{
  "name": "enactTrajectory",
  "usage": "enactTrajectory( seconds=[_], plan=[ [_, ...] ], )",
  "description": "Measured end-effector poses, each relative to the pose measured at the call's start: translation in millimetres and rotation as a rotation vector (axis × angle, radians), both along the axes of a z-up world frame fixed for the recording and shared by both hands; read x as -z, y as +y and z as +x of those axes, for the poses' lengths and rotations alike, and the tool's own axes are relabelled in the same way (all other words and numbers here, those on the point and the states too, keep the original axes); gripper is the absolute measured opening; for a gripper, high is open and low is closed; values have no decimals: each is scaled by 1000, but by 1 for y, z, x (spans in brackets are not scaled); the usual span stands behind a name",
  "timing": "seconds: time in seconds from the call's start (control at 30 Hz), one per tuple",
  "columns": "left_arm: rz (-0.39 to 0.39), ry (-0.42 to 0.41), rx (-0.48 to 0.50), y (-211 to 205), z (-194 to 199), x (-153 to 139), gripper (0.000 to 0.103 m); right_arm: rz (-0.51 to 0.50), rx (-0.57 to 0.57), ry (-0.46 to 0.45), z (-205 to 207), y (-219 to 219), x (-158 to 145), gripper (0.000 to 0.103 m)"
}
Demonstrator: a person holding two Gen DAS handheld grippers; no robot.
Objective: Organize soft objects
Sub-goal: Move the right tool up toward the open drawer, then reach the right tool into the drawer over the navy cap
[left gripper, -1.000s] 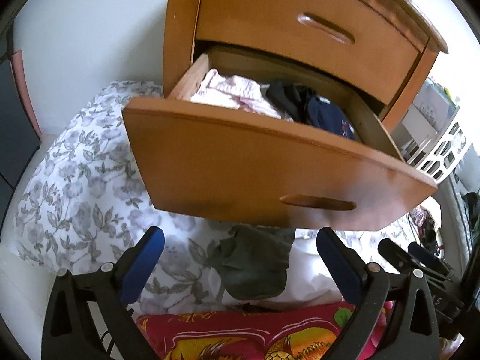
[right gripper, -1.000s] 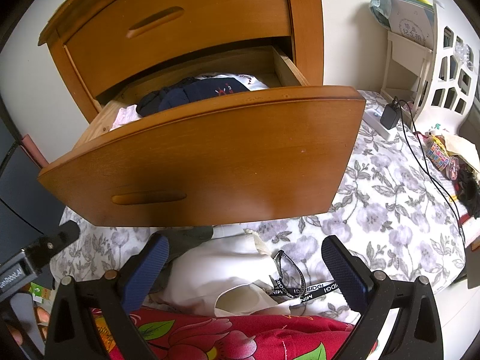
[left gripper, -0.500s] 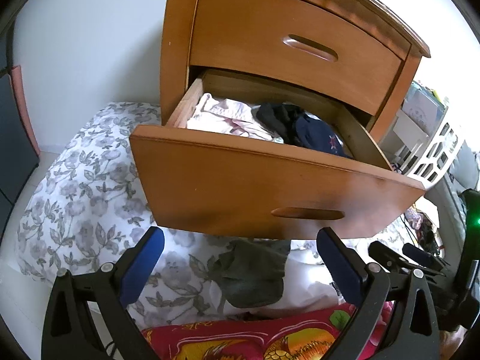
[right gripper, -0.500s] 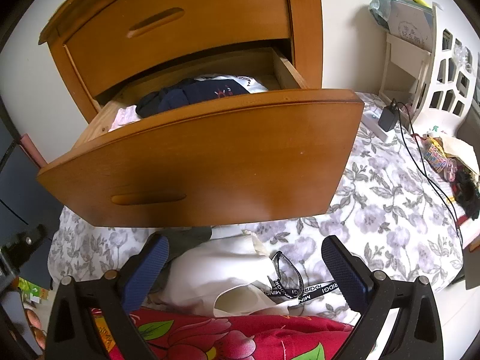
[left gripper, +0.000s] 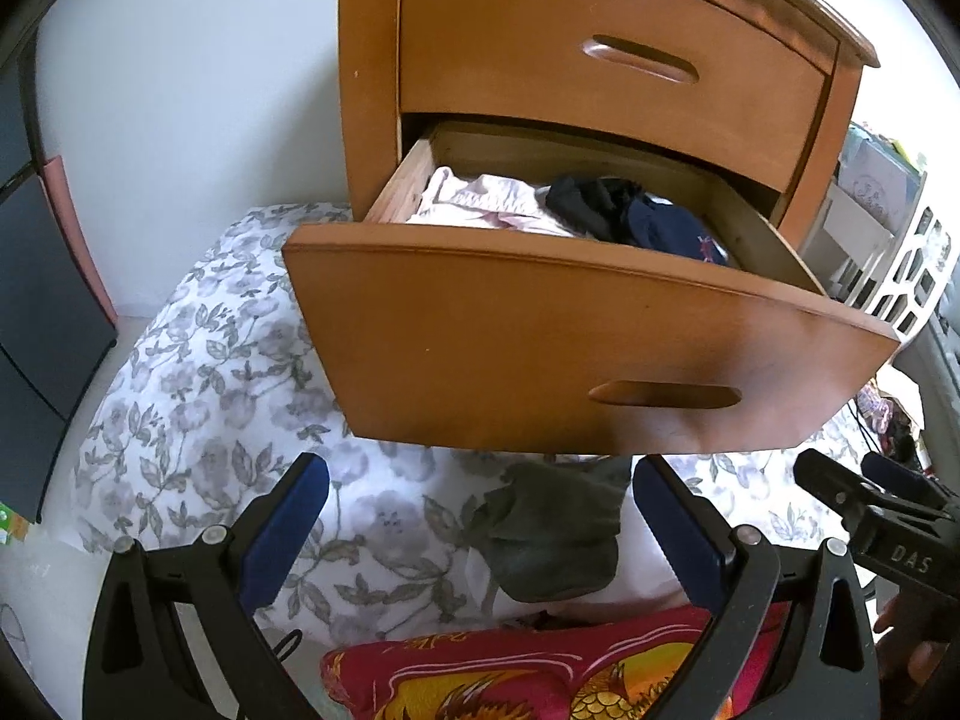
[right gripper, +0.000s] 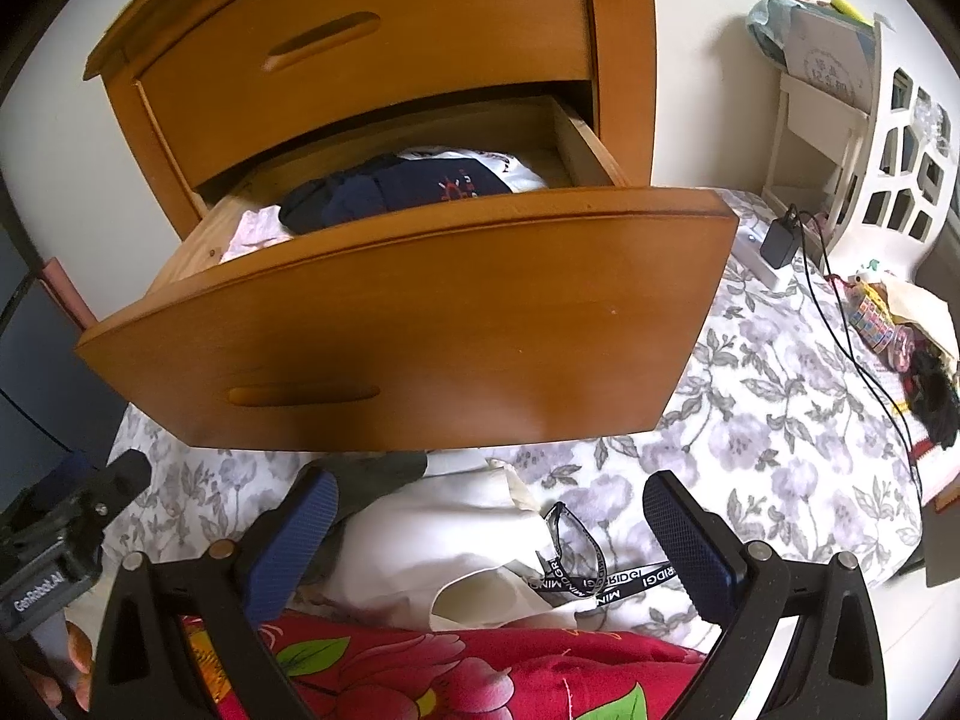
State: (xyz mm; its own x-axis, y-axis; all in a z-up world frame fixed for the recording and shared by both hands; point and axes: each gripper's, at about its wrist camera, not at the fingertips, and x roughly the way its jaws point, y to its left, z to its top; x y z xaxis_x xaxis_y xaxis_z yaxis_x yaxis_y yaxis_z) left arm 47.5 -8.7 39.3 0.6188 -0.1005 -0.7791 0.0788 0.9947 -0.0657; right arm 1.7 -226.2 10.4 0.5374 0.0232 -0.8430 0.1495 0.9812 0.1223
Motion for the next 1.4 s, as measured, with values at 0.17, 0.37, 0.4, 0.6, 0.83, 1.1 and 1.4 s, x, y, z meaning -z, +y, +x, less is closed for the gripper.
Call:
enactTrajectory(
  seconds=[0.17,0.37,0.4,0.6,0.83,1.1,1.4],
  plan=[
    [28,-14,-4,-4,-2,1,101,-13,-25,-1,2,4,-3,103],
    [7,-21,-23,1,-2,1,101,-15,-43,-16,0,4,-16,103],
    [2,-21,-22,1,-2,1,101,-15,-44,-21,0,4,-19,103],
    [-5,-37,-32,3,-4,0,101,-16,-74,-78,4,2,-51,103],
    [-14,-67,-33,2,-6,-5,101,-6,-100,-121,25,6,-83,103],
    [-18,-45,-12,-1,-3,-1,101,-4,-163,-124,70,11,-110,103],
    [-29,-29,22,-2,-2,2,101,27,-226,10,137,17,-102,103]
  ],
)
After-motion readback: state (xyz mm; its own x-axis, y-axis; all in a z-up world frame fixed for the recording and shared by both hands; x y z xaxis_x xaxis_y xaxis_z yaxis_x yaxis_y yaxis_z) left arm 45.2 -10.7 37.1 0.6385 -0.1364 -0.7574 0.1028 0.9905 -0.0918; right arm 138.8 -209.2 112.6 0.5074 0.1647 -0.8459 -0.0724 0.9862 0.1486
